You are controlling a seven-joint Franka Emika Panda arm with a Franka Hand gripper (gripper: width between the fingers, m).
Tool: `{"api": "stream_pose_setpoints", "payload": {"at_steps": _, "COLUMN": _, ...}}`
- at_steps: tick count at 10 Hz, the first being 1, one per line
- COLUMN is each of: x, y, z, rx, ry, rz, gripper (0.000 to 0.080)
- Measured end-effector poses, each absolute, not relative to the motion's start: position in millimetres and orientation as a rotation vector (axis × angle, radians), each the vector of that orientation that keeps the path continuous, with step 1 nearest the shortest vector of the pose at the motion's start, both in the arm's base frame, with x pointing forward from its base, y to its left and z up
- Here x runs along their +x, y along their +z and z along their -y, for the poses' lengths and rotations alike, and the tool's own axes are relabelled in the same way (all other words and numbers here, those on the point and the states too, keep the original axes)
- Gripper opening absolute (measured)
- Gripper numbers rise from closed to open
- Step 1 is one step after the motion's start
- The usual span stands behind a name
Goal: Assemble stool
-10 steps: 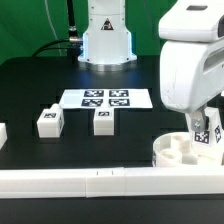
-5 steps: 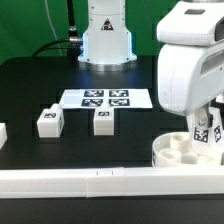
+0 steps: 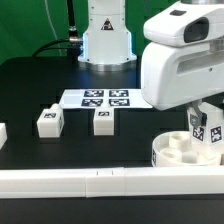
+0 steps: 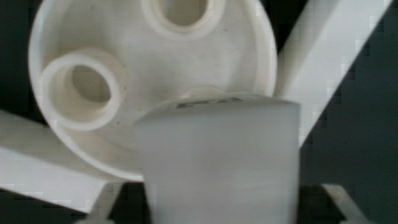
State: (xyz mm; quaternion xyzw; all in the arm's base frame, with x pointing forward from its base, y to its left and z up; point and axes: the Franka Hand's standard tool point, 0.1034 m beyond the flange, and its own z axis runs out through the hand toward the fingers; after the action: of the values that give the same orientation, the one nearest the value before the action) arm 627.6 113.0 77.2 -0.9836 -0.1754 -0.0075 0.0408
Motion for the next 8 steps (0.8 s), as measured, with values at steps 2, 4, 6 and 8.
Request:
{"api": "stream_pose_setpoints", "payload": {"at_steps": 2, "x": 627.9, "y": 76.8, "z": -114.5, "rx": -3.046, "ry": -0.025, "rz": 0.267, "gripper": 0.0340}}
{"api": "stream_pose_setpoints", "payload": {"at_steps": 4, "x": 629.9, "y": 76.3, "z": -114.9, "rx": -3.043, "ry": -0.038, "rz": -0.132, "gripper": 0.0340}}
{"api": "stream_pose_setpoints", "payload": {"at_steps": 6, "x": 629.6, "y": 76.3, "z": -117.4, "rx": -3.011, "ry": -0.050, "rz": -0.481, "gripper": 0.0340}}
{"api": "stream_pose_setpoints", "payload": {"at_steps": 8, "x": 629.4, "y": 76.4, "z": -117.8, "rx": -2.965, "ry": -0.039, "rz": -0.737, "gripper": 0.0340}}
